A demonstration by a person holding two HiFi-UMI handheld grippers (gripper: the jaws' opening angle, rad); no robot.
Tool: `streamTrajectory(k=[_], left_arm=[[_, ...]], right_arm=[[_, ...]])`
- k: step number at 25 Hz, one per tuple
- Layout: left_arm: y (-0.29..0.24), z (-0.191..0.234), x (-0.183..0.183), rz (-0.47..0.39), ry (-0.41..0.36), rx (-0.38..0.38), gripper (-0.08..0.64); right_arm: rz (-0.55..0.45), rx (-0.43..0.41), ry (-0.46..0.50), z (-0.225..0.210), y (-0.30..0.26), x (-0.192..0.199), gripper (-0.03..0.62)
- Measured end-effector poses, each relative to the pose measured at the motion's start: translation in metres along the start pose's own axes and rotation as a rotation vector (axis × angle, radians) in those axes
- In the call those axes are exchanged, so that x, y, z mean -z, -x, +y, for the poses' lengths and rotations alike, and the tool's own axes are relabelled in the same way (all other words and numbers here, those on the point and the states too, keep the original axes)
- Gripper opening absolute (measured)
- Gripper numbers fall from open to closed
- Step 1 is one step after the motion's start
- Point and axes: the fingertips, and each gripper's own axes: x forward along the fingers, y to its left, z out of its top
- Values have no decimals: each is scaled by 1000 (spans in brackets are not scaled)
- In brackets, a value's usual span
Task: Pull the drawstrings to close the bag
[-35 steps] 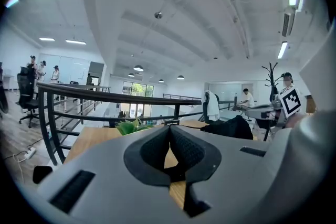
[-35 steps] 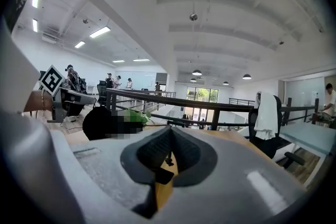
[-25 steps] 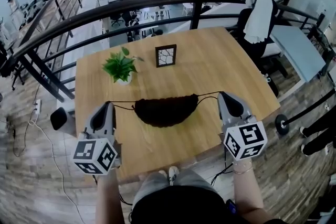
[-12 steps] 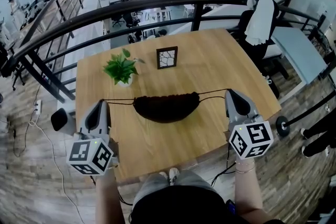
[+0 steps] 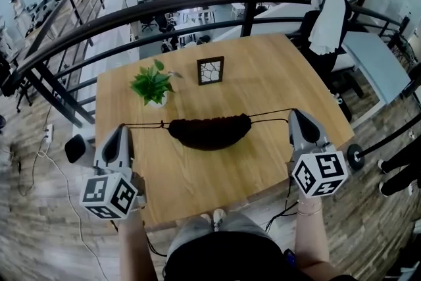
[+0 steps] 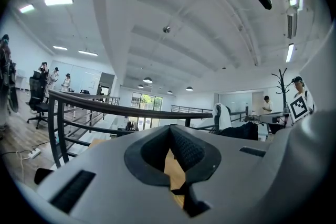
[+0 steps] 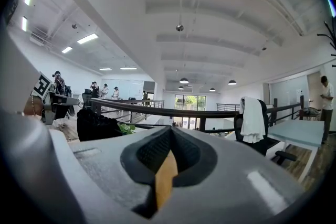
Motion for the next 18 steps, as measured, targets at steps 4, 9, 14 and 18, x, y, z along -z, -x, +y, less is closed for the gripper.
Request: streamTrajectory(k=[4, 9, 14, 18], left_arm=[[0, 4, 0, -1, -11, -11, 14], [2, 7, 1, 2, -15, -27, 14], [7, 11, 2, 2, -8, -42, 14], [10, 15, 0, -7, 5, -56, 14]], right_arm=[[3, 13, 2, -3, 0, 1, -2], [3, 30, -5, -9, 3, 3, -2], [6, 41, -8, -12, 7, 5, -2], [3, 55, -11, -13, 11, 2, -2]])
